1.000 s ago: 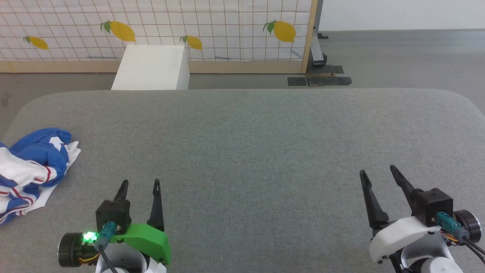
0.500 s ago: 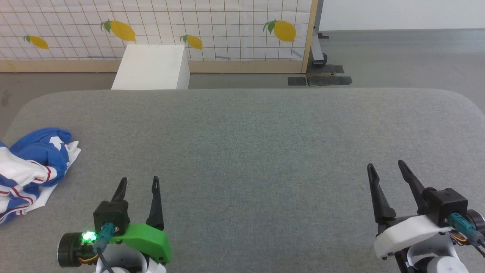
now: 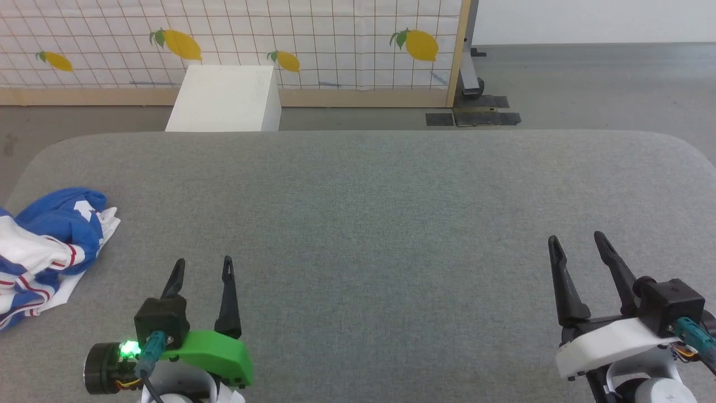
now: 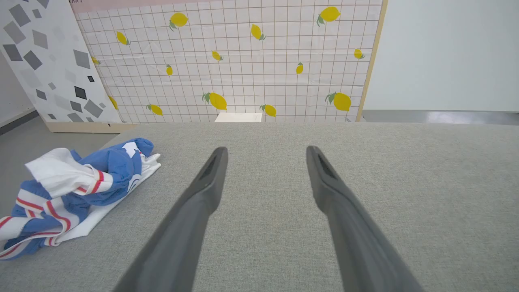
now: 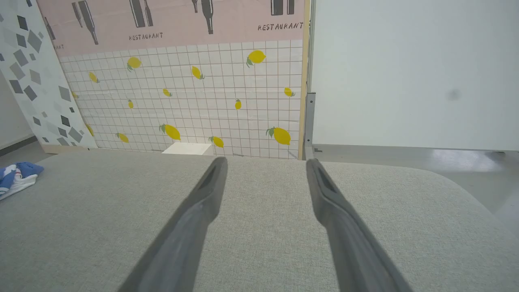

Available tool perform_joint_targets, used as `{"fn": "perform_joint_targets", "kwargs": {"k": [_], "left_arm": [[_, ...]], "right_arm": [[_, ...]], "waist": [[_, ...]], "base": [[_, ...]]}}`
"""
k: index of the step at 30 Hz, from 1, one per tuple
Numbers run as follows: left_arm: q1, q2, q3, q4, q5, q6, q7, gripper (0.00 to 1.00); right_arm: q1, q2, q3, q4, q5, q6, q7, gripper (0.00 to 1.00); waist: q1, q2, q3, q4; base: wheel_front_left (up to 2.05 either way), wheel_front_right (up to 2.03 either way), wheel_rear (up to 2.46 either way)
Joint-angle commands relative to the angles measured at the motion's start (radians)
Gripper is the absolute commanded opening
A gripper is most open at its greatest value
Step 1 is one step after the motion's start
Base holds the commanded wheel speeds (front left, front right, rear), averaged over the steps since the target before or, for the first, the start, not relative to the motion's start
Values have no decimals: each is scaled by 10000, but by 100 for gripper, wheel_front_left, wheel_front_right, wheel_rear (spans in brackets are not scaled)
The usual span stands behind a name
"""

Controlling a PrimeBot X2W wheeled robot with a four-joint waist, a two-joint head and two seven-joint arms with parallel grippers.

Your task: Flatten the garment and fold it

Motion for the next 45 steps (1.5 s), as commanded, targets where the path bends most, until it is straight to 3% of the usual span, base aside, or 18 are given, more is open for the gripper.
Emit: {"fn": "perform_joint_targets", "kwargs": {"k": [1, 45], "left_arm": [[-106, -15, -32, -54, -109, 54, -110, 100], [-186, -32, -263, -172, -332, 477, -1034, 100]], "right_arm": [[118, 6, -17, -104, 122, -6, -125, 100], [355, 13, -111, -244, 244, -13, -1054, 100]], "waist": [[-1, 0, 7, 5], [-1, 0, 75, 130]], "base": [[0, 0, 0], [0, 0, 0]]}}
